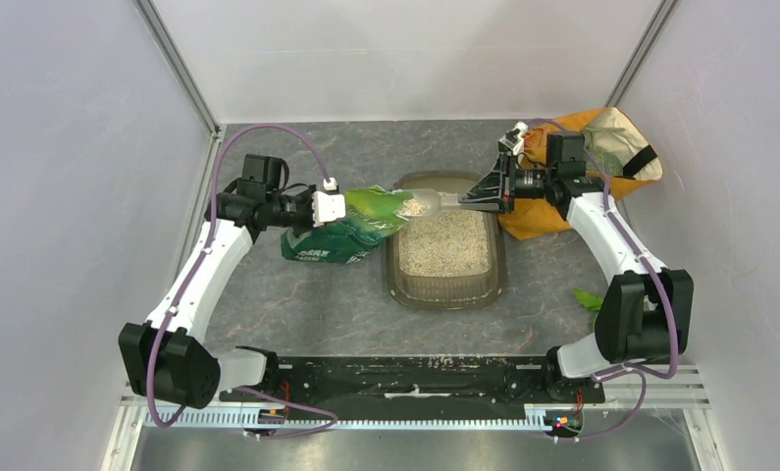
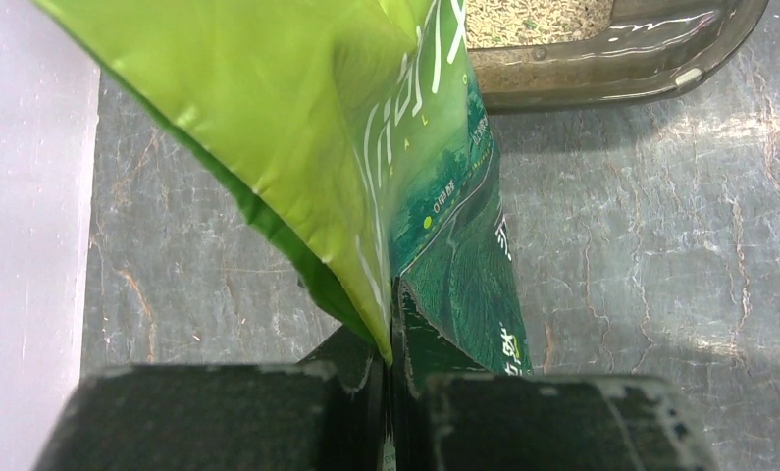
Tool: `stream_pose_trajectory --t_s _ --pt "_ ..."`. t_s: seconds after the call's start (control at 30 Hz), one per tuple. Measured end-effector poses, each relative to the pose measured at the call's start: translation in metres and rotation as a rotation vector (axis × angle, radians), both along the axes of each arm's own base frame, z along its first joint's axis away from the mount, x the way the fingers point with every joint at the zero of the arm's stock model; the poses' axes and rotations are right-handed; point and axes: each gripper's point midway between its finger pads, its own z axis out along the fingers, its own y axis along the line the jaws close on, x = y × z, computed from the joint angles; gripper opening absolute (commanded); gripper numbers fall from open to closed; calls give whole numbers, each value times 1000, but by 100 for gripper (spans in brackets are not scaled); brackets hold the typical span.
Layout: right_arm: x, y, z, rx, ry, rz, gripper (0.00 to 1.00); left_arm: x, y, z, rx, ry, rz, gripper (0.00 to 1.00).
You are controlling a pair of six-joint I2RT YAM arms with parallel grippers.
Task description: Fill the litter box with clean litter
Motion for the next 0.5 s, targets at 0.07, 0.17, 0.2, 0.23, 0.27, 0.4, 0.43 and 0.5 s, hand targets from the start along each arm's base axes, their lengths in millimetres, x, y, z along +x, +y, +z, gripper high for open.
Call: stream_pose_trajectory --t_s 0.07,0.17,0.2,0.23,0.27,0.4,0.43,0.5 --pt "-2 -6 0 -4 -5 -7 0 1 0 -2 2 4 -2 2" --pt "-6 -15 0 -8 -5 -14 0 1 0 -3 2 4 -5 2" --pt "-7 -17 -2 -10 -4 -16 0 1 -1 -3 1 5 -6 2" --pt "-7 -21 -3 -13 -1 -23 0 1 -1 -3 0 6 -6 2" --pt "-7 -25 -5 -16 3 -28 0 2 -1 -3 -1 6 -7 2" --pt "-12 -42 -11 -33 23 -54 0 4 -2 -3 -2 6 -9 2" --pt "-13 -46 -11 -34 23 -57 0 4 -2 -3 -1 7 -9 2" --pt "-15 -54 -8 -37 18 -67 0 5 -2 -3 -1 8 -9 2"
